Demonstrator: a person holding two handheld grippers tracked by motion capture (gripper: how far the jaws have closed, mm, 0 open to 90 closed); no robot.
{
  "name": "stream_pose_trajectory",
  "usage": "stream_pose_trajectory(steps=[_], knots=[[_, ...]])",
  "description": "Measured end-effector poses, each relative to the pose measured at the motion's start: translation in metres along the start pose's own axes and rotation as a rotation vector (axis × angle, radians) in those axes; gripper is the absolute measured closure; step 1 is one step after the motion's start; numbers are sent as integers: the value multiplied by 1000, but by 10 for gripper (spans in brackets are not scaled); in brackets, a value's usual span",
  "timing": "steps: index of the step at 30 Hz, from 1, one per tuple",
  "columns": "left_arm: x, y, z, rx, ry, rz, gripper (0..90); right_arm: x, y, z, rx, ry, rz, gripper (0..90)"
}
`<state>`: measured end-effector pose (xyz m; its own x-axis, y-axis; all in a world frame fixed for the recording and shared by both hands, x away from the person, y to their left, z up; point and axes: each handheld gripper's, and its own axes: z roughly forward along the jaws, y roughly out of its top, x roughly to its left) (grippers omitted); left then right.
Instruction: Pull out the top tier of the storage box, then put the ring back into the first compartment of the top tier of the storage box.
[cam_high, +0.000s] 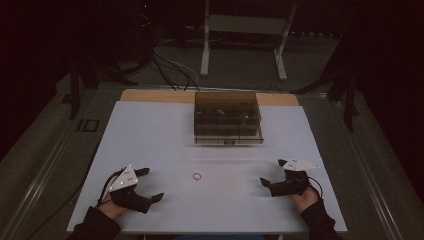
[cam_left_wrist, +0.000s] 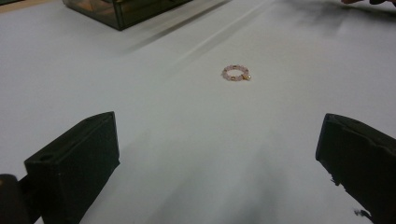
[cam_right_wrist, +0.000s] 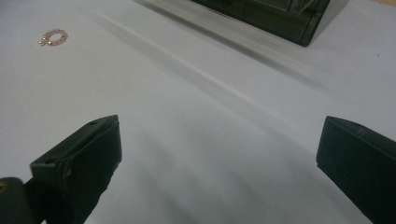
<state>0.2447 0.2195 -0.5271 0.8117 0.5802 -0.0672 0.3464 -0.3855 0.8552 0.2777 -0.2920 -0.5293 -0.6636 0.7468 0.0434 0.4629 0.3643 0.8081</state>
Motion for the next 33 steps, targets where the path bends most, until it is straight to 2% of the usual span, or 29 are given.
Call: stream_pose_trajectory(steps=[16,26,30,33], knots=[[-2,2,0,-4,-6,14,10,0,1,-2,-12,-6,4,4],[-3,10,0,-8,-35,3,11,1,1,-2,-12,-4,-3,4],[-5,16,2,-8,-35,22,11,2,1,-2,-10,1,-4,4],[-5,20,4,-16,-46,17,10,3,2,-2,-14,5,-12,4]])
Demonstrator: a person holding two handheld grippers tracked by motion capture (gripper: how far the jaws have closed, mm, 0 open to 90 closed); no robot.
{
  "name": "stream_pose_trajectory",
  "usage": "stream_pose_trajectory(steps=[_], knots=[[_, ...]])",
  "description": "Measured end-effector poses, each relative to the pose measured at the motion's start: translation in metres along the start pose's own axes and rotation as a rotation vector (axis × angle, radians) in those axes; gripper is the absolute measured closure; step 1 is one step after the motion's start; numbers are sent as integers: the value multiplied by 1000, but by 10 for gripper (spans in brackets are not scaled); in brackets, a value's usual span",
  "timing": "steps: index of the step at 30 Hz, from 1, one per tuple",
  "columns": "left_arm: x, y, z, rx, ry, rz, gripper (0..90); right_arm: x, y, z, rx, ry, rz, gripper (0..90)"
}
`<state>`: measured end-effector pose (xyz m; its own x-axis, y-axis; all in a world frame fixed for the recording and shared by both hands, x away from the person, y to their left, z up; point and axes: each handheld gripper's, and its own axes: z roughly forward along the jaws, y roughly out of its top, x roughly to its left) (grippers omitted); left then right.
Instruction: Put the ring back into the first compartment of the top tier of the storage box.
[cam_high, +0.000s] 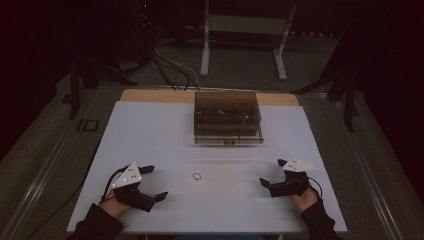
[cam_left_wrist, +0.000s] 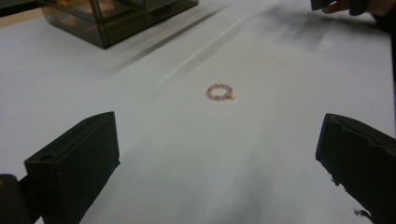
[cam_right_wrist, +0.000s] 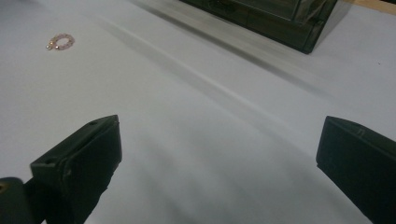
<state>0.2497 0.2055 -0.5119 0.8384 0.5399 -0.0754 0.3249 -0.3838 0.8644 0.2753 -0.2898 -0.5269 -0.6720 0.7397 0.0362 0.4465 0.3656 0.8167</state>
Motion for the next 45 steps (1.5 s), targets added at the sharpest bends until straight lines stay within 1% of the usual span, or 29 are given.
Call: stream_pose_trajectory(steps=[6,10,11,15,19,21,26,32,38,40,45], knots=[[0,6,4,-9,-7,-3,10,2,0,0,2,3,-3,4],[1,9,5,-18,2,-10,10,2,0,0,-1,4,-9,4],[1,10,6,-24,11,-10,11,2,0,0,0,5,-10,4],[2,14,8,-30,22,-8,10,2,0,0,-4,3,-11,4],[3,18,13,-33,18,-9,10,2,0,0,-3,3,-10,4],[3,19,16,-24,21,-6,10,2,0,0,-3,3,-8,4],[4,24,24,-23,8,-5,10,2,0,0,-1,4,-8,4],[3,29,33,-24,2,15,11,2,0,0,-1,12,-9,4],[3,33,40,-21,-13,16,11,3,0,0,0,15,-12,4],[3,35,46,-14,-24,20,11,2,0,0,-1,15,-12,4],[5,37,51,-9,-28,25,11,2,0,-1,-3,13,-12,4]])
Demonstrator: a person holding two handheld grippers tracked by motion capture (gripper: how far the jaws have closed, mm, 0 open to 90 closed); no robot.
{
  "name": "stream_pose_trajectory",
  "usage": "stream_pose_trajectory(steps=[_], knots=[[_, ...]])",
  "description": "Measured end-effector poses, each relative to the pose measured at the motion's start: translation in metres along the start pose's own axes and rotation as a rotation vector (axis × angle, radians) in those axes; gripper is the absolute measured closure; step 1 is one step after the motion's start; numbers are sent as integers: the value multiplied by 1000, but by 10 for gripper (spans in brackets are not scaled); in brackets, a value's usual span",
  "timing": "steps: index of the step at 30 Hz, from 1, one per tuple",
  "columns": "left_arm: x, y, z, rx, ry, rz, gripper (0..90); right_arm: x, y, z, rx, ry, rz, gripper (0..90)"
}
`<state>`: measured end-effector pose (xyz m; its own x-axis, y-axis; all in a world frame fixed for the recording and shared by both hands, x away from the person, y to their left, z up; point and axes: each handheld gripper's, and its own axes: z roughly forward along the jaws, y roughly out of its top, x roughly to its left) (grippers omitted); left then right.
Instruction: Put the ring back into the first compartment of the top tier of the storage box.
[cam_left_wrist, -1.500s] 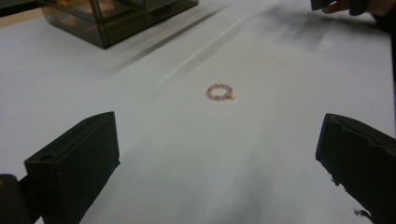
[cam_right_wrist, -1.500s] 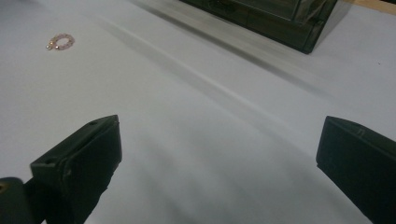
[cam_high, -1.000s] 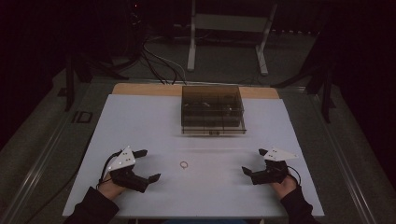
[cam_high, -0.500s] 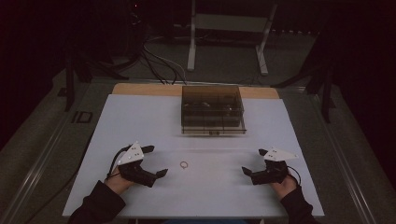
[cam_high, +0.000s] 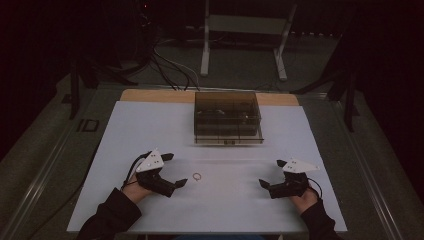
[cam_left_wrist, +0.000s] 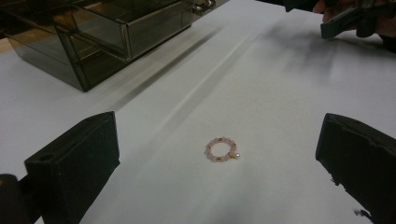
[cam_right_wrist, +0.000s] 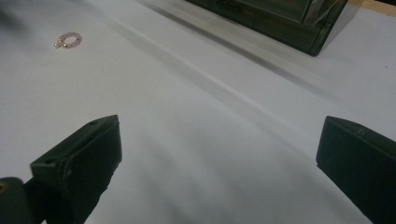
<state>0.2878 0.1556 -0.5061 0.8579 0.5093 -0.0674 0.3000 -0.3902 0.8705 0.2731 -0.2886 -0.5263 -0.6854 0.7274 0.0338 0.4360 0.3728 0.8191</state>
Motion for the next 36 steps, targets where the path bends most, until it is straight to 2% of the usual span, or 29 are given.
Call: stream_pose_trajectory(steps=[11,19,24,28,32,36], knots=[[4,5,15,8,-16,-3,11,-1,0,-1,-1,0,3,4],[3,9,30,25,-37,10,11,-1,0,-1,-1,1,3,4],[4,11,37,38,-24,8,11,-1,-1,-1,1,2,4,4],[6,11,43,43,-7,22,11,-1,-1,-1,1,2,6,4],[9,11,48,48,-3,18,11,-1,-1,-1,3,3,6,4],[11,13,51,42,-17,-22,12,-1,-1,-1,3,3,6,4]])
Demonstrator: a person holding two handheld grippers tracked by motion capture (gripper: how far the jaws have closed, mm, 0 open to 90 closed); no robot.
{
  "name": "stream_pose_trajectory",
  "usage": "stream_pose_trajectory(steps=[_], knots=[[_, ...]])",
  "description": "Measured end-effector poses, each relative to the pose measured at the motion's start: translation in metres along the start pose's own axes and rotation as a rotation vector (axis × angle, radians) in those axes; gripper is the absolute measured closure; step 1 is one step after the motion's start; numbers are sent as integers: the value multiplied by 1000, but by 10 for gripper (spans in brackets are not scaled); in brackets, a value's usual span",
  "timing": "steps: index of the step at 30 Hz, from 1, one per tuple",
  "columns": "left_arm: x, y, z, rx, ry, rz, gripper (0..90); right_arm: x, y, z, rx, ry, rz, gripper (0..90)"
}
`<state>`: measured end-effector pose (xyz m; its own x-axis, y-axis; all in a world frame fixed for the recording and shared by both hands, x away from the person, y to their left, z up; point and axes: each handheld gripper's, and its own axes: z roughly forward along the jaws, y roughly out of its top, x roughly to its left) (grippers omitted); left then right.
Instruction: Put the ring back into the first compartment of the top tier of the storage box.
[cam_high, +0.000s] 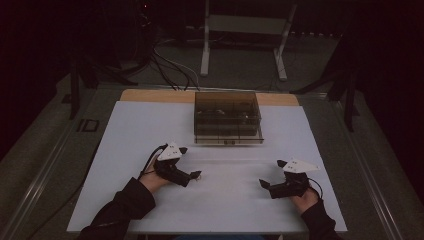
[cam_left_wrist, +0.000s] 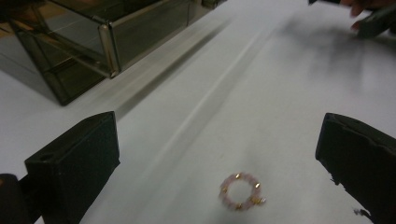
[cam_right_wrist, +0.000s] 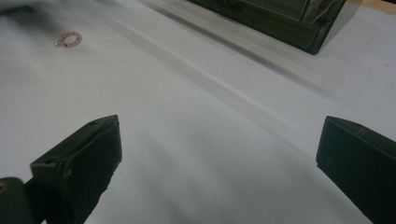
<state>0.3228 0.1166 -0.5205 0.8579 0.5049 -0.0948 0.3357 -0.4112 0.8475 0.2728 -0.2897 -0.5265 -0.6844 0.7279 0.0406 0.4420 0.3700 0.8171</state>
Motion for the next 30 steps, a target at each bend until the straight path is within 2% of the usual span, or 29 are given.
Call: stream_pose_trajectory(steps=[6,9,17,19,21,22,25,28,30], knots=[[2,2,5,3,13,-11,11,0,0,0,2,0,1,4],[2,3,6,27,12,-17,11,0,0,0,1,0,1,4],[0,2,15,119,20,5,12,0,0,0,3,0,1,4],[-1,1,16,132,28,9,88,0,0,0,2,0,2,4],[-1,1,16,141,36,15,105,0,0,0,2,0,2,4],[-1,0,16,142,36,13,153,0,0,0,3,0,2,4],[0,-1,17,162,18,18,189,0,0,-1,4,0,1,4],[1,-2,18,173,19,17,296,0,0,-1,4,0,3,4],[1,-3,18,185,16,23,310,0,0,-1,4,0,3,4]])
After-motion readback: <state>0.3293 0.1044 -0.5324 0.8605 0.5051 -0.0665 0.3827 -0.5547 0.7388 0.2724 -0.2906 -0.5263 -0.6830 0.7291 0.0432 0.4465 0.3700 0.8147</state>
